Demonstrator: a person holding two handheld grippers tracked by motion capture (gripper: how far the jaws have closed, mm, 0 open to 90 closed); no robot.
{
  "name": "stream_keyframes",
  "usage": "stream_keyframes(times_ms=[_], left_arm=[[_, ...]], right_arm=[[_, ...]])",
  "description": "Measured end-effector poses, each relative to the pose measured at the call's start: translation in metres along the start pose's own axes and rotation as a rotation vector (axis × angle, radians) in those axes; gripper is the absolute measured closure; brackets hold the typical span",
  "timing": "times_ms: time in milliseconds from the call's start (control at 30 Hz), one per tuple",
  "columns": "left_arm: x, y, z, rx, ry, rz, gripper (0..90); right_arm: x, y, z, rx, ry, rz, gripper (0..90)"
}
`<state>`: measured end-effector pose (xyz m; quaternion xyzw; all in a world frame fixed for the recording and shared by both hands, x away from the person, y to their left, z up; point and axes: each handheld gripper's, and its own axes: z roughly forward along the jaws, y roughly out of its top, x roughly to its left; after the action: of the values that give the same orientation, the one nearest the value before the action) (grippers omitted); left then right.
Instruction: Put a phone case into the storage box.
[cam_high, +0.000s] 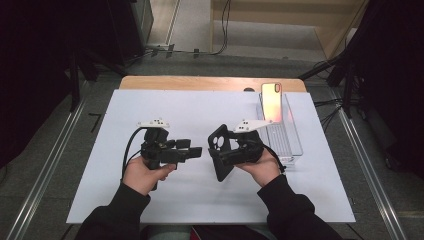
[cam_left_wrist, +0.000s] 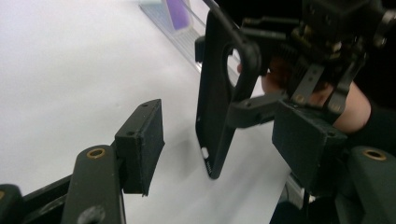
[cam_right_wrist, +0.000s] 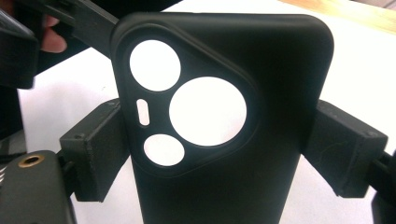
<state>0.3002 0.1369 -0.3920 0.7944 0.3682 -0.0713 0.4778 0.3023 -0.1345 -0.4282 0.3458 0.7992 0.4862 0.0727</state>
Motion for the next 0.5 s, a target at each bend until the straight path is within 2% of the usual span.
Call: stream_keyframes(times_ms=[133,233,400,500], left_arm=[[0.004,-0.005,0.001,0.054,-0.024,0.061,33.4],[0.004,-0.011,0.003,0.083,-0.008,0.114,33.4],[0.007,-0.022,0.008,0.13,-0.005,0.196,33.4],[0.01,-0.03,0.011,0.142,-0.011,0.216,33.4]], right_arm=[[-0.002,0.001,-0.002,0.012,0.041,-0.015,12.2],[-0.002,0.001,-0.003,0.014,0.061,-0.024,12.1],[-0.003,0.0,-0.006,0.013,0.112,-0.063,12.1],[-0.003,0.001,-0.007,0.014,0.129,-0.069,12.1]])
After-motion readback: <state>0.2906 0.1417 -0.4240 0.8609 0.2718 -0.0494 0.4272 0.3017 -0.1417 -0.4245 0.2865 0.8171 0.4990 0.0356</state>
